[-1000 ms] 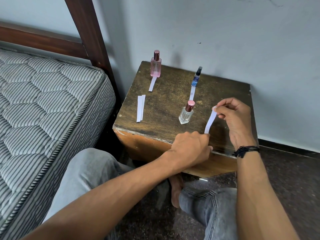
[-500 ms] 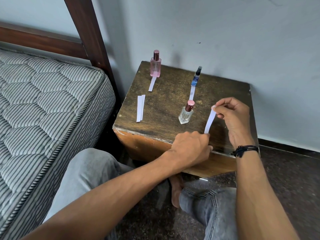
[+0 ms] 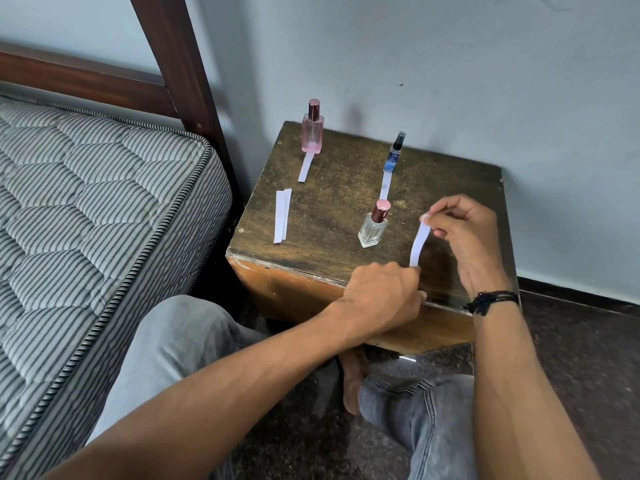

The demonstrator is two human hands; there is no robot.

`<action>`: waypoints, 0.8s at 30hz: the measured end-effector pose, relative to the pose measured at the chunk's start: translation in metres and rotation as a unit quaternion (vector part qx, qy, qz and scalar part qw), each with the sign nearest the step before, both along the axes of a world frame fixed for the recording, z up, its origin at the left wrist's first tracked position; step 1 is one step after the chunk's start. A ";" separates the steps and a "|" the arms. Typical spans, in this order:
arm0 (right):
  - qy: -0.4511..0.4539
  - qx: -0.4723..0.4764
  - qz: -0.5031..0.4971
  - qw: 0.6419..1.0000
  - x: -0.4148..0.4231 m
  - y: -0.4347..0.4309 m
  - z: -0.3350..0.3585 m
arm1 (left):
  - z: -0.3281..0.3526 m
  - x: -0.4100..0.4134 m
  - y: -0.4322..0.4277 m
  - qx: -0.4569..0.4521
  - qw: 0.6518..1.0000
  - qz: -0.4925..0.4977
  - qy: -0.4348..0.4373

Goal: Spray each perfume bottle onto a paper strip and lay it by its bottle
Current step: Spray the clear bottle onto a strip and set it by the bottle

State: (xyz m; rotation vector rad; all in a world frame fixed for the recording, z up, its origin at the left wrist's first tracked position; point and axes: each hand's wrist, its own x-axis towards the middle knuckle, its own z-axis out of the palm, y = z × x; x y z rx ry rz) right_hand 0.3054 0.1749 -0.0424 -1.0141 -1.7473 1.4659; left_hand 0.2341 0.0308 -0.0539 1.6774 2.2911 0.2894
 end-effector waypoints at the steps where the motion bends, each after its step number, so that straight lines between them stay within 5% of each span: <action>1: -0.004 0.003 0.003 1.000 -0.001 0.000 0.000 | 0.000 0.000 0.000 0.000 1.000 0.001 0.001; 24: 0.024 0.000 -0.019 1.000 -0.002 0.000 -0.003 | -0.004 0.000 0.001 0.015 1.000 -0.003 0.015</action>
